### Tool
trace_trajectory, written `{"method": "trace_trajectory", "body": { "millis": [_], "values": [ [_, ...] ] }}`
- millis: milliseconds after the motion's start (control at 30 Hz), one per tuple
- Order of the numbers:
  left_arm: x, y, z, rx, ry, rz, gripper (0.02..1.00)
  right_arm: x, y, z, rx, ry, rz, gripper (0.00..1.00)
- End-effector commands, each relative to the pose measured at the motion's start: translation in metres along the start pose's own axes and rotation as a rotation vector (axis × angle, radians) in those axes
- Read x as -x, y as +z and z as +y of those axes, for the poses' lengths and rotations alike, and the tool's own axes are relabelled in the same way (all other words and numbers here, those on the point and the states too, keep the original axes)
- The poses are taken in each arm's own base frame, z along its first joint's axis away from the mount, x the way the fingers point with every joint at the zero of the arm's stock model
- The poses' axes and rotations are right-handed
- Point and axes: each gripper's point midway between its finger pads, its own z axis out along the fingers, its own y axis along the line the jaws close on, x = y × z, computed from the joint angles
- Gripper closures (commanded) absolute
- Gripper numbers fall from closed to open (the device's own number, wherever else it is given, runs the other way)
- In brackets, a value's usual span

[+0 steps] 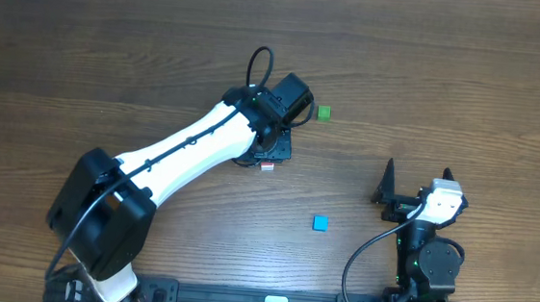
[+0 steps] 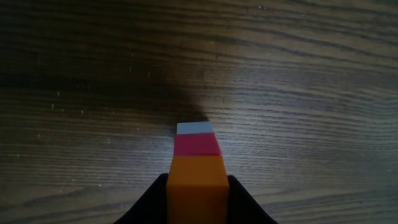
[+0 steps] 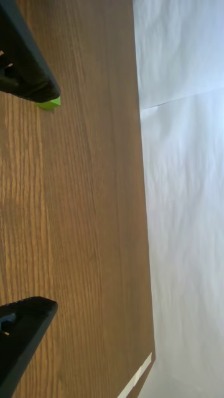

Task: Stack Cubes

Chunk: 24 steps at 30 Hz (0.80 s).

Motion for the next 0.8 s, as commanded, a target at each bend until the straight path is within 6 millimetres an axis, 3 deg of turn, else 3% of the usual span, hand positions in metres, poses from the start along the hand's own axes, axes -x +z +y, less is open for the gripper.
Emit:
{"method": "trace_trajectory", "body": {
  "millis": [33,200,400,667,700,800],
  "values": [
    [0.0054,0.0014,-0.0033,0.004,-0.003,-0.013,0.833,-0.0029,0.0004,-0.0006,-0.001,-0.001,0.003,0.007],
    [0.0054,0.003,-0.0035,0.005,-0.002,-0.012,0.785,-0.0029,0.0004,-0.0006,-0.001,-0.001,0.003,0.009],
    [0.0049,0.0031,-0.0039,0.006,0.0,-0.012,0.617,-0.0029,0.0004,-0.0006,-0.001,-0.001,0.003,0.007],
    [0.004,0.003,-0.0049,0.009,0.006,-0.016,0.54,-0.0029,0.0004,-0.0006,-0.001,-0.001,0.003,0.009],
    [0.004,0.003,-0.0049,0.009,0.006,-0.016,0.492,-0.0029,0.0004,-0.0006,-0.001,-0.001,0.003,0.009],
    [0.0054,0.0021,-0.0056,0.004,0.004,-0.022,0.183,-0.0029,0.0004,-0.0006,-0.001,-0.001,0.003,0.007]
  ]
}}
